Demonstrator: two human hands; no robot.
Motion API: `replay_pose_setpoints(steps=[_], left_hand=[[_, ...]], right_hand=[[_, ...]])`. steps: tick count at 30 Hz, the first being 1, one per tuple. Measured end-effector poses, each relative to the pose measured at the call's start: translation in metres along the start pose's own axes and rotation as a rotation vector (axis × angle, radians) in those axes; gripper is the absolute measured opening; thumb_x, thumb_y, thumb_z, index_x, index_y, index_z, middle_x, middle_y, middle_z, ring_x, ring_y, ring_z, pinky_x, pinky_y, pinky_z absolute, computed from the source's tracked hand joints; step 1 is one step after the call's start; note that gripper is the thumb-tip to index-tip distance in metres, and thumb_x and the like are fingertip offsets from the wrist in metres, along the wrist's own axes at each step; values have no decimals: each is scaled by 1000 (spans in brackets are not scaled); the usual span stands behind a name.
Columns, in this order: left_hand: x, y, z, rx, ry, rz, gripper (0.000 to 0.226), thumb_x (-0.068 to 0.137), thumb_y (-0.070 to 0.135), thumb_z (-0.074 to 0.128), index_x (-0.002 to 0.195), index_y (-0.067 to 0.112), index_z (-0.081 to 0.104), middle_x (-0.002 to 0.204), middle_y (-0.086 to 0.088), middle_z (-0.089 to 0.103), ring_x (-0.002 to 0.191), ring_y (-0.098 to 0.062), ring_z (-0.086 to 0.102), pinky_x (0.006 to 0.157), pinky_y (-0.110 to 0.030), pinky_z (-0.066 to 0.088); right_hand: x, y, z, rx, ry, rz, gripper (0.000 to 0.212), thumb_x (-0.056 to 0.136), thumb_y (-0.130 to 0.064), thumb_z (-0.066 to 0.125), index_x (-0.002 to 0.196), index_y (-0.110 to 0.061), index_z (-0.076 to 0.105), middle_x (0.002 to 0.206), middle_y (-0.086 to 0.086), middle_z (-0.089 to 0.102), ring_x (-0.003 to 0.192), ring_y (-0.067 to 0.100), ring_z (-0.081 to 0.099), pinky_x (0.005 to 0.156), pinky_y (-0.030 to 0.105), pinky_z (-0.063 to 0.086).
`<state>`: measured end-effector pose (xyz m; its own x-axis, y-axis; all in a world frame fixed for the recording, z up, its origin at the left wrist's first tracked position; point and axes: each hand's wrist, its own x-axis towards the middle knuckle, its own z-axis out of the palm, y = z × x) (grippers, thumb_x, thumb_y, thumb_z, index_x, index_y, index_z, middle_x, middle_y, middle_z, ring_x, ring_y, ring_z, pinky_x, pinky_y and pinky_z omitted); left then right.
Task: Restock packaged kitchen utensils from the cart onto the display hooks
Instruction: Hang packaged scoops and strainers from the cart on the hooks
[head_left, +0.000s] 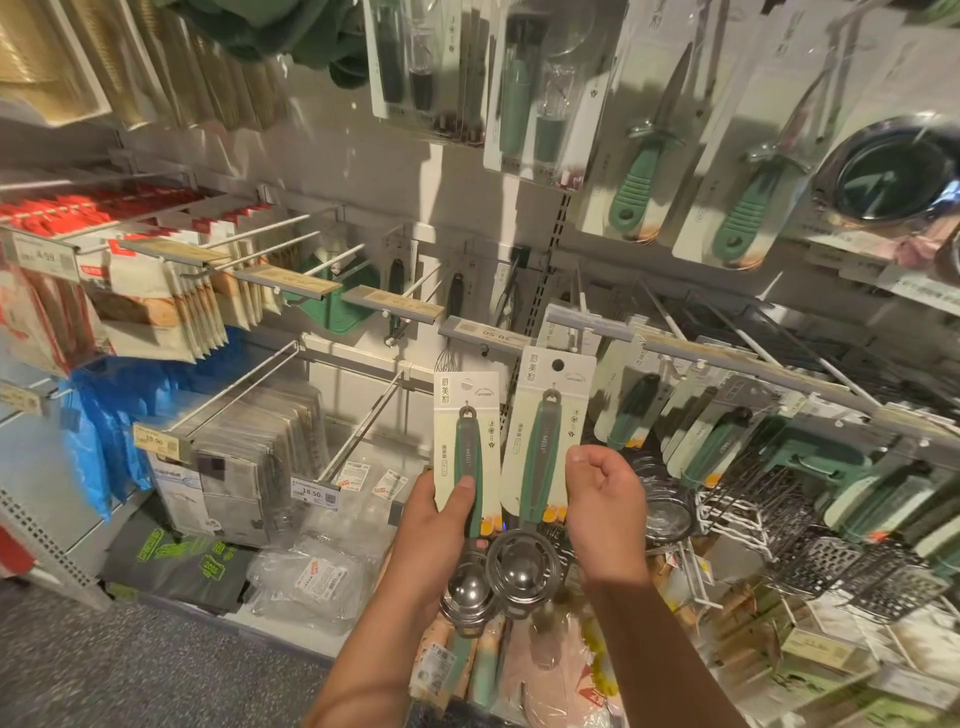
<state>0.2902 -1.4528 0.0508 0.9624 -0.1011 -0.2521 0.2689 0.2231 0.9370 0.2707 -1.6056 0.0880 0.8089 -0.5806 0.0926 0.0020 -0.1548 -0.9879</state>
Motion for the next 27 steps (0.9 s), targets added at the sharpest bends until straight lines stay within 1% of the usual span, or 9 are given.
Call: replay_pose_setpoints(steps=[4,7,11,14,18,21,24,26,27], left_hand=[[0,0,-1,-4,-6,3,23,106,32,55,129,30,58,119,5,74,98,-14,74,76,-35,64],[-1,1,-1,-8,-10,2,24,107,31,55,130,30,57,120,6,74,98,-12,74,74,-32,63],[0,1,-1,-7,-10,3,24,106,31,55,130,29,58,118,4,74,97,-15,75,75,-33,63],[0,1,-2,-1,4,9,25,106,31,56,131,28,58,119,5,74,99,-15,74,76,-34,63],[0,2,-5,8,27,18,24,105,31,57,129,27,60,119,4,73,98,-15,74,75,-34,63],[0,3,-5,24,46,30,22,105,30,58,127,26,61,116,3,73,96,-15,73,73,-33,62],[0,3,-4,34,36,28,24,105,30,58,128,26,62,114,5,75,94,-14,74,67,-28,58],[-1,2,-2,37,23,25,24,105,30,59,128,27,62,112,6,76,93,-14,75,66,-28,57],[-1,2,-1,40,19,26,24,104,30,59,128,27,63,110,6,77,92,-15,75,66,-28,57]], right_hand=[[6,-7,-2,42,43,13,16,105,-18,57,93,-25,62,90,-9,68,73,-4,61,59,6,43],[12,-12,-2,68,70,37,14,105,-19,58,95,-26,63,98,-8,69,80,-5,63,64,10,45],[20,-17,-1,86,98,74,9,104,-20,60,104,-16,68,100,-6,70,88,0,62,69,14,44],[27,-16,0,69,83,103,9,104,-23,61,107,-18,68,102,-9,69,92,0,62,69,16,43],[29,-8,-1,102,47,156,23,103,-24,62,125,-19,64,118,-6,66,108,11,62,88,25,45],[25,-1,-1,128,21,171,34,103,-23,63,135,-18,57,124,-4,63,107,9,60,92,26,42],[19,3,3,96,-31,200,30,102,-23,63,131,-18,60,122,-3,65,104,5,61,96,31,47],[15,5,6,62,-70,218,20,101,-23,64,121,-19,66,116,-1,69,103,10,65,99,39,53],[13,6,8,53,-92,223,15,101,-23,64,115,-20,67,112,0,71,100,12,67,96,39,56]])
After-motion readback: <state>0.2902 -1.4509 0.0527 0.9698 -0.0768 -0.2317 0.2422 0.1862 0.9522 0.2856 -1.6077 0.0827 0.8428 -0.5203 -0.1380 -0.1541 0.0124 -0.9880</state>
